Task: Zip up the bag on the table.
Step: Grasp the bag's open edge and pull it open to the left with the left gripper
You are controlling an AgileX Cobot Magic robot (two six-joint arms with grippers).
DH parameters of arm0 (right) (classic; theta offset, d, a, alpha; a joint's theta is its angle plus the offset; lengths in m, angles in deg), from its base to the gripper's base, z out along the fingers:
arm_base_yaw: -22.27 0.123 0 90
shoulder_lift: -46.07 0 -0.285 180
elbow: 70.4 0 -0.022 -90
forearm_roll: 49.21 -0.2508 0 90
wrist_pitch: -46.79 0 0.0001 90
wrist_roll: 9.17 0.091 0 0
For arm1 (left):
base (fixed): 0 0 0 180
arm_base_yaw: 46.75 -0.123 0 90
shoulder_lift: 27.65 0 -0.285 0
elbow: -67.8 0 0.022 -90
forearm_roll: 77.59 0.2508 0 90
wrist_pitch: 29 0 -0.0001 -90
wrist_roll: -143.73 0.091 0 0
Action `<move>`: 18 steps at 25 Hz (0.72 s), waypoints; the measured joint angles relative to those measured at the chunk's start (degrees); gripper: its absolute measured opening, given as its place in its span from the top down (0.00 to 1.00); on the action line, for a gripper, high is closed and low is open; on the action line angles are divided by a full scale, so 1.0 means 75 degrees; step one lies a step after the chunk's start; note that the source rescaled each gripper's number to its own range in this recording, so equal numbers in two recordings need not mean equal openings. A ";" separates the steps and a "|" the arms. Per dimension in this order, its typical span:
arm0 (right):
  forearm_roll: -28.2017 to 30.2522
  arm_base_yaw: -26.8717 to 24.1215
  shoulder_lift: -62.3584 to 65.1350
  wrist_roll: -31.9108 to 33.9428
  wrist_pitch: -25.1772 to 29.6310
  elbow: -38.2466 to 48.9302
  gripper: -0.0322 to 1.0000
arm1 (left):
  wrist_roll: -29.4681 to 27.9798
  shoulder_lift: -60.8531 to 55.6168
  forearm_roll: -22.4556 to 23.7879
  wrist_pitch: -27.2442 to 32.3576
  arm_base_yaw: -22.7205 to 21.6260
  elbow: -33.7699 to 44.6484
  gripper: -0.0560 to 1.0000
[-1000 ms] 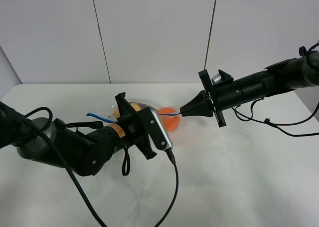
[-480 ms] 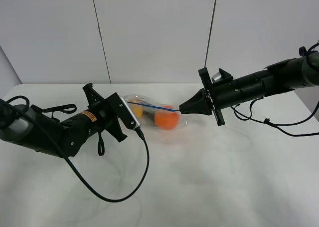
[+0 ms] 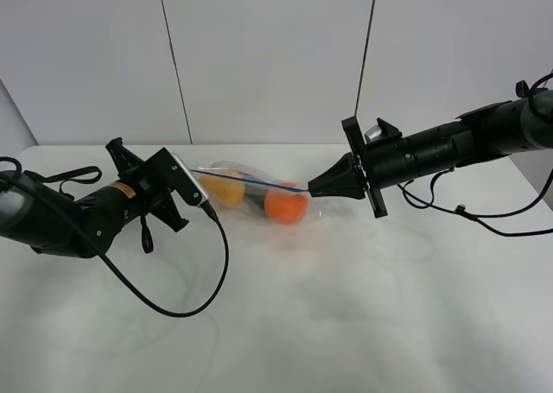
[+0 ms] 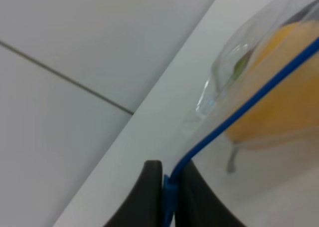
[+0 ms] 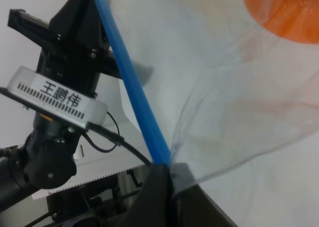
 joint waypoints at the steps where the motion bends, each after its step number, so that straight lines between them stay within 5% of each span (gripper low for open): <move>1: 0.0000 0.0000 0.0000 0.0000 0.0008 0.0000 0.97 | 0.0000 0.0000 0.0000 0.0000 -0.0070 0.0008 0.92; 18: 0.0036 0.0000 0.0000 0.0000 0.0062 0.0000 0.97 | -0.0062 0.0000 0.0128 0.0022 -0.0676 0.0008 0.92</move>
